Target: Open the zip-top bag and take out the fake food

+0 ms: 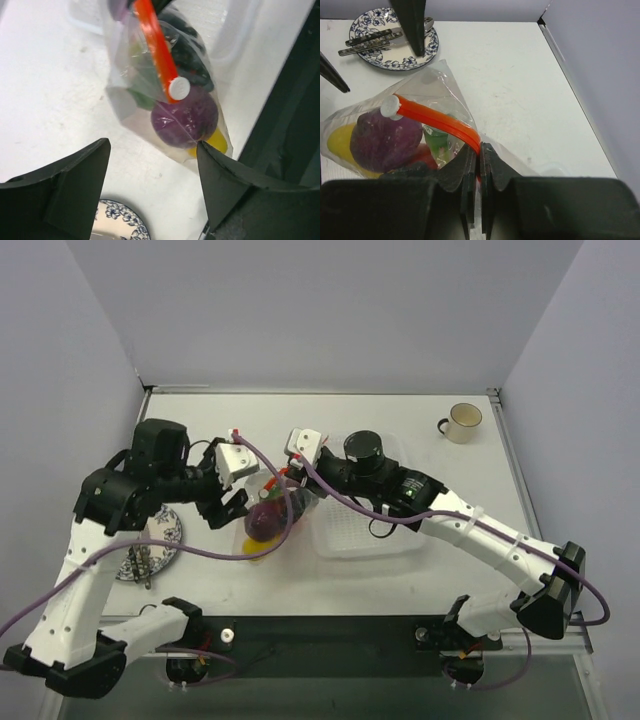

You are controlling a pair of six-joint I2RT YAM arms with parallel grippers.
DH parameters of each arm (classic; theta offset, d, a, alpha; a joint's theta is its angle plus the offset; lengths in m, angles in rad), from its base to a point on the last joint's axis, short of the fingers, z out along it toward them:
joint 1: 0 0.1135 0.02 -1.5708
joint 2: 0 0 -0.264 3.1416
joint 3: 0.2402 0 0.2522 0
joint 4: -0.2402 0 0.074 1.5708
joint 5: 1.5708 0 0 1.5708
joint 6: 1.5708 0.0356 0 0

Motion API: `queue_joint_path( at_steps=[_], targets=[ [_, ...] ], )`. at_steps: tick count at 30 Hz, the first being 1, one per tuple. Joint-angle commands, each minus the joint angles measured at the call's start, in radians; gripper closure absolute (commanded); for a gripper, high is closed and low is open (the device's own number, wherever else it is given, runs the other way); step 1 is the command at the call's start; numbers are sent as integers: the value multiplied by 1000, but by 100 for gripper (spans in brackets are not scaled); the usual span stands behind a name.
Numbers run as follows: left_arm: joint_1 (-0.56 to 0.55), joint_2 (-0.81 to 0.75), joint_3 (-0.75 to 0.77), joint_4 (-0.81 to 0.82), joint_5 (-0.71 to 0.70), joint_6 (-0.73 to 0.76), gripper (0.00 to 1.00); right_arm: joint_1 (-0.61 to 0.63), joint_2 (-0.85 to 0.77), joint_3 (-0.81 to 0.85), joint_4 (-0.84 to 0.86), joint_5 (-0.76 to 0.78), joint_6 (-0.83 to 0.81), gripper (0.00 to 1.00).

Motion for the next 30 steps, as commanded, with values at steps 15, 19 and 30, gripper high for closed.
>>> queue_joint_path(
  at_steps=[15, 19, 30],
  targets=[
    [0, -234, -387, 510, -181, -259, 13, -32, 108, 308, -152, -203, 120, 100],
    [0, -211, -332, 541, -258, -253, 17, -22, 122, 315, -167, -228, 135, 100],
    [-4, -155, -102, 443, -142, -253, 24, 4, 133, 268, -181, -235, 149, 100]
  ],
)
